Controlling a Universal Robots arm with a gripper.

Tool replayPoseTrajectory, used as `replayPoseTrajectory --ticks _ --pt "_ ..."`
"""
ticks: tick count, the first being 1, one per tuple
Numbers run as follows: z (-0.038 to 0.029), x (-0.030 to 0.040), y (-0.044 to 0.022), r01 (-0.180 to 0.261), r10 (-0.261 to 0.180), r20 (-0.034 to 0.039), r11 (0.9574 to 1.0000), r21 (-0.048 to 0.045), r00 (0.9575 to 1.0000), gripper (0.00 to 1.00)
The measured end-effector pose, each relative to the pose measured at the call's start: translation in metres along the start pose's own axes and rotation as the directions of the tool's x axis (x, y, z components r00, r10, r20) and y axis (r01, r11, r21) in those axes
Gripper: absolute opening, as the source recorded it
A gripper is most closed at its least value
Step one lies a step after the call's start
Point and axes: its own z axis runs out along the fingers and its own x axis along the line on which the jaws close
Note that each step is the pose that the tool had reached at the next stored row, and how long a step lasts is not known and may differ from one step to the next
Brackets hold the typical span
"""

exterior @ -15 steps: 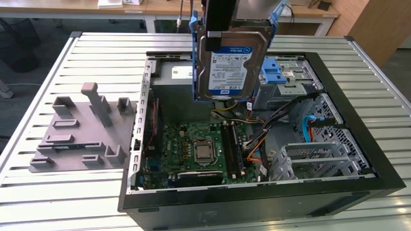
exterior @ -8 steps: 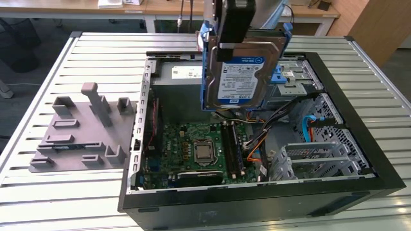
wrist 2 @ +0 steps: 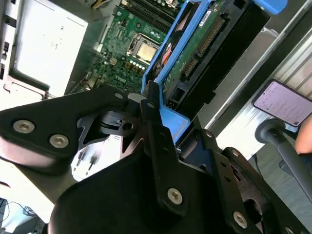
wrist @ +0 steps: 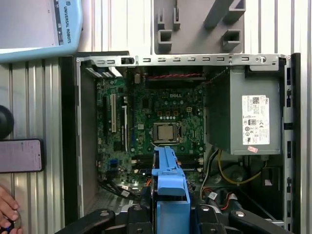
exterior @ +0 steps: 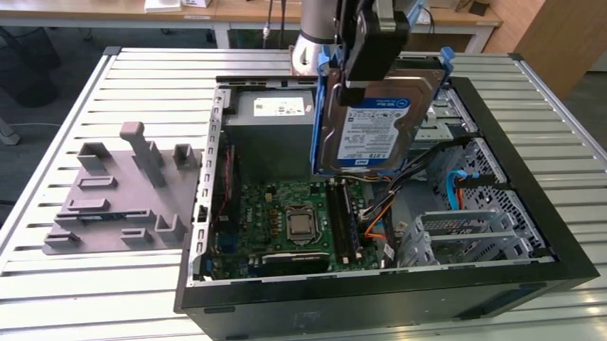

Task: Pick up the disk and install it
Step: 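Insert the disk into the insertion slot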

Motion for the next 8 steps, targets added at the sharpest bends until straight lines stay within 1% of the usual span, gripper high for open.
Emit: replayPoseTrajectory --ticks 3,5,6,8 --pt "0.0013 0.0101 -0.0006 0.0 0.0 -0.0001 1.0 -0.0001 1.0 0.36" --pt "0.0021 0.0155 -0.0017 0.0 0.0 0.0001 1.0 0.0 1.0 0.36" --pt "0.0024 0.0174 -0.0033 0.0 0.0 0.0002 1.0 0.0 1.0 0.36" --pt "0.0029 0.0193 -0.0104 0.0 0.0 0.0001 1.0 0.0 1.0 0.36"
